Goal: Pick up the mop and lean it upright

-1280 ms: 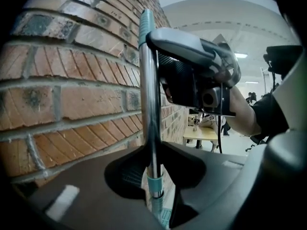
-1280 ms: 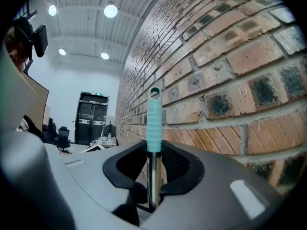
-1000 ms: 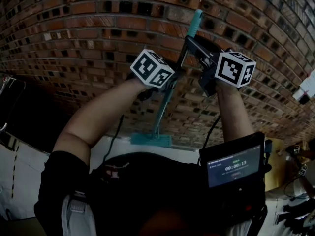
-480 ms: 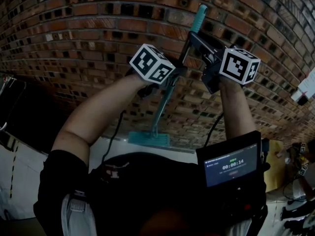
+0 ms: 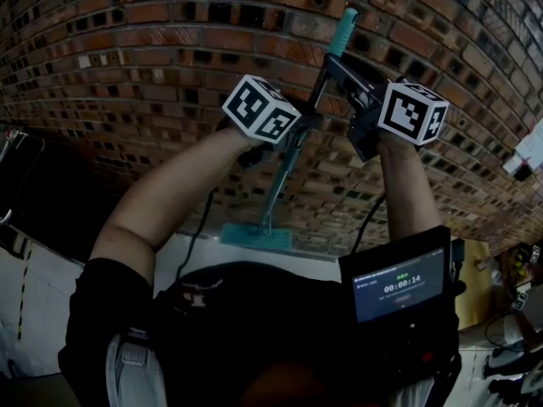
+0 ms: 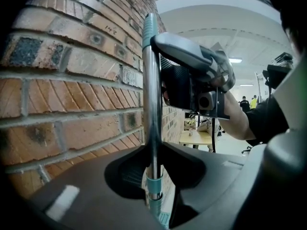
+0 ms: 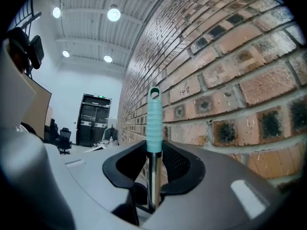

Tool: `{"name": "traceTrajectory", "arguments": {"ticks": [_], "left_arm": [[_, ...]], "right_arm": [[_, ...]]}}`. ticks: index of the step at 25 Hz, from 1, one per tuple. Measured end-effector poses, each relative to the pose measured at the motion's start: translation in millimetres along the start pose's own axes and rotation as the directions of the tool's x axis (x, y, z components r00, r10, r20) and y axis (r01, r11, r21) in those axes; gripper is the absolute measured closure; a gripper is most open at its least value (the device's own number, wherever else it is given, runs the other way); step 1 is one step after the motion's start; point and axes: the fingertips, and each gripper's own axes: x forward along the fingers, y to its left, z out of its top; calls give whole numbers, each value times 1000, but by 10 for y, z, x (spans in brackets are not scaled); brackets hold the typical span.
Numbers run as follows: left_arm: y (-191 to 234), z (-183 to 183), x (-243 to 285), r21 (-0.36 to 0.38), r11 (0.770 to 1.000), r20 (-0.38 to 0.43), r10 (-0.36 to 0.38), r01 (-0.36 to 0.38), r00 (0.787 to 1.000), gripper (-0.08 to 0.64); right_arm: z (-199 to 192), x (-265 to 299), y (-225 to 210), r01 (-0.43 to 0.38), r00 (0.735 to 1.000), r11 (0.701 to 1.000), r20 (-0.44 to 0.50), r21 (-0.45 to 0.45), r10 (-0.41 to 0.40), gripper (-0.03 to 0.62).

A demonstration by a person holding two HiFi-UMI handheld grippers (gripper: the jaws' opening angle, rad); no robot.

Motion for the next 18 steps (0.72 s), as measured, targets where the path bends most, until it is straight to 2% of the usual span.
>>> {"name": "traceTrajectory", "arguments": {"ticks": [7,13,18], "left_arm": [[70,-142,18,-23,1000,-9,5,-6,1000,463],[149,-324,33,-34,999,-20,23,-24,1000,462],[187,-697,118,-53,998,-54,31,-34,998,462]], "right_arm": [[-80,-22,-85,19,1000,1000,-9,-9,-19,423],[-103,-53,-143,19,1000,1000,2,-5,-19,423],[-104,-73,-184,22,1000,1000,6,-2,-22,428]]}}
